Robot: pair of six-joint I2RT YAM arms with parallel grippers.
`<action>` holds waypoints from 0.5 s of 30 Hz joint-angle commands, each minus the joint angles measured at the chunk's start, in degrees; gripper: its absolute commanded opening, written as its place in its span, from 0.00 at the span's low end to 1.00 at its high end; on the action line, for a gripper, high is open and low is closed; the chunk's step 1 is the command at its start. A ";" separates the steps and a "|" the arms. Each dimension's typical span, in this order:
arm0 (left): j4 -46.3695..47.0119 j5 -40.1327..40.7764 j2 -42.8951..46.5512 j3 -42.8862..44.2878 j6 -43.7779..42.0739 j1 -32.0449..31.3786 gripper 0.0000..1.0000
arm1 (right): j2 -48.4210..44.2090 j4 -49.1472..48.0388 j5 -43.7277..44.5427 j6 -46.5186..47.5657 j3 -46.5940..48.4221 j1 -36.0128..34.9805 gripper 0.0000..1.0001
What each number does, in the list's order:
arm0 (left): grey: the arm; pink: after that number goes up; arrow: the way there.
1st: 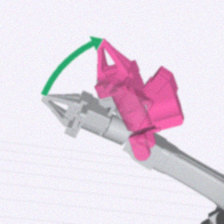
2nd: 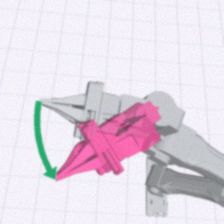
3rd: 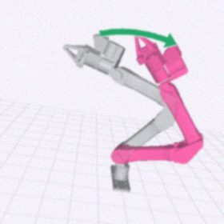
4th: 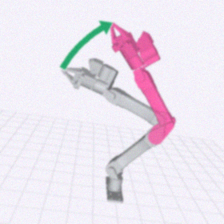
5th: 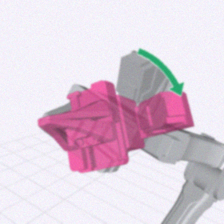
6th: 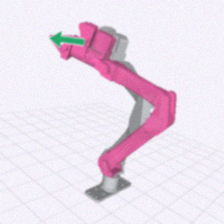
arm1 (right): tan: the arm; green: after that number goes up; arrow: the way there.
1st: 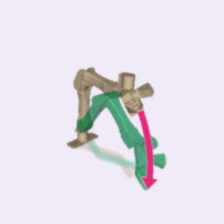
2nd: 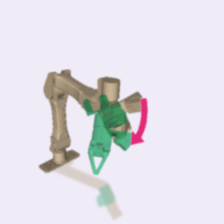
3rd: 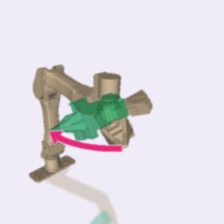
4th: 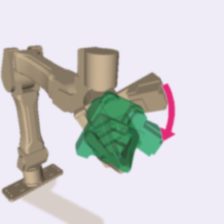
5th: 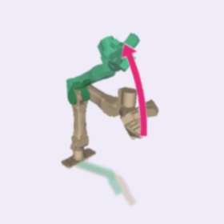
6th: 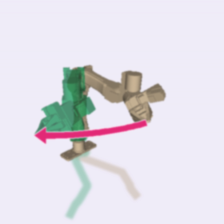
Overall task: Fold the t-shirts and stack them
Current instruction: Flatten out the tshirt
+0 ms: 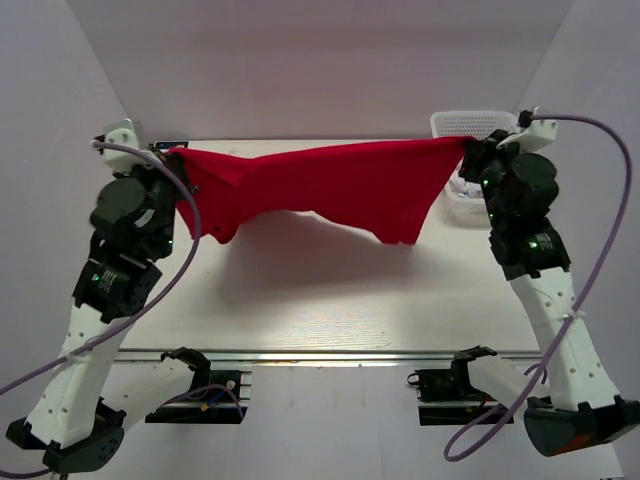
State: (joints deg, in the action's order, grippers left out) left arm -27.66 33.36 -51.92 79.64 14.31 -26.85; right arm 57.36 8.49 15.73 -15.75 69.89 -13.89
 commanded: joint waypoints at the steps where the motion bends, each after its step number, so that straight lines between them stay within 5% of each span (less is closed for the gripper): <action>1: 5.42 -4.50 1.74 7.09 -9.44 0.22 0.00 | -2.96 0.82 0.80 5.63 7.27 0.00 0.00; 15: -3.26 -25.17 3.85 32.57 -20.19 0.84 0.00 | -17.19 14.88 -13.17 13.55 22.82 0.00 0.00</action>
State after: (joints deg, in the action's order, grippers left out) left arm -28.71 14.37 -48.16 106.45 -2.72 -26.41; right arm 42.11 20.34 6.24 -4.99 88.51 -13.91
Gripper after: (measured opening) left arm 0.022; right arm 0.011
